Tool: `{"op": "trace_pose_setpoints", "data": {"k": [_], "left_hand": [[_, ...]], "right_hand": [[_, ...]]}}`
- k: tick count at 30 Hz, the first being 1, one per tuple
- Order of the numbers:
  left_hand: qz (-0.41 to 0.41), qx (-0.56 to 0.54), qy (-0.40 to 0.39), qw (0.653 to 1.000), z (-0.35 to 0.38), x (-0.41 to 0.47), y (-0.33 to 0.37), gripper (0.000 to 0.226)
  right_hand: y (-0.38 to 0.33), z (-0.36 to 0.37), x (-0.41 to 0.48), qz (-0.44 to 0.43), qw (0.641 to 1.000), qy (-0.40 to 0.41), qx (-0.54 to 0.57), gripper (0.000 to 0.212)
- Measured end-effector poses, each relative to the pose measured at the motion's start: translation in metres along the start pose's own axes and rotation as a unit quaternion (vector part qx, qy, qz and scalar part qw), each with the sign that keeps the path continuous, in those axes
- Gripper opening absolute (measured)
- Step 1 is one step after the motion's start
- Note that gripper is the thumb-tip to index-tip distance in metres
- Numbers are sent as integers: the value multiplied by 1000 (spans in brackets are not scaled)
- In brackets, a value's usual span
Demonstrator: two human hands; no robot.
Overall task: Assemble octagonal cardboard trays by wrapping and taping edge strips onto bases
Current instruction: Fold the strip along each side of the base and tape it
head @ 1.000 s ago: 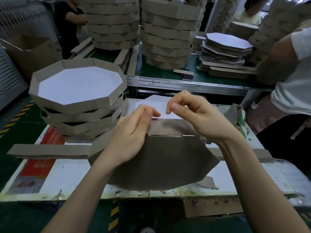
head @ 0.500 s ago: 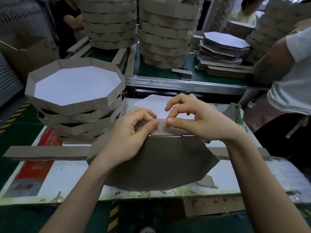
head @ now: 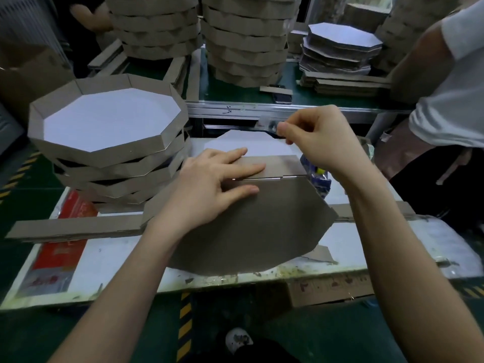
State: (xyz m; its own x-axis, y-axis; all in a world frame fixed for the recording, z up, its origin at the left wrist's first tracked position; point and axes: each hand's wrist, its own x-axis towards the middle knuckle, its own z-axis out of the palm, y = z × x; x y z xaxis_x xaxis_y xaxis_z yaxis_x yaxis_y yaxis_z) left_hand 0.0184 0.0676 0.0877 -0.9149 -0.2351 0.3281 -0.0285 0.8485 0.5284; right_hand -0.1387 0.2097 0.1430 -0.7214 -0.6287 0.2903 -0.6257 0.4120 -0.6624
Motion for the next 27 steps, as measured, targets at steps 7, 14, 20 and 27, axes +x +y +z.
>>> {"op": "trace_pose_setpoints", "data": {"k": [7,14,20,27], "left_hand": [[18,-39,33,999,0,-8,-3,41],[34,-19,41,998,-3,-11,0,53],[63,-28,64,996,-4,-13,-8,53],[73,-34,80,993,-7,-18,-15,32]], "right_hand": [[24,10,-11,56,984,-152,73,23],[23,20,-17,-21,981,-107,160,20],[24,25,-13,-30,979,-115,168,18],[20,33,-4,-43,976,-100,187,21]]}}
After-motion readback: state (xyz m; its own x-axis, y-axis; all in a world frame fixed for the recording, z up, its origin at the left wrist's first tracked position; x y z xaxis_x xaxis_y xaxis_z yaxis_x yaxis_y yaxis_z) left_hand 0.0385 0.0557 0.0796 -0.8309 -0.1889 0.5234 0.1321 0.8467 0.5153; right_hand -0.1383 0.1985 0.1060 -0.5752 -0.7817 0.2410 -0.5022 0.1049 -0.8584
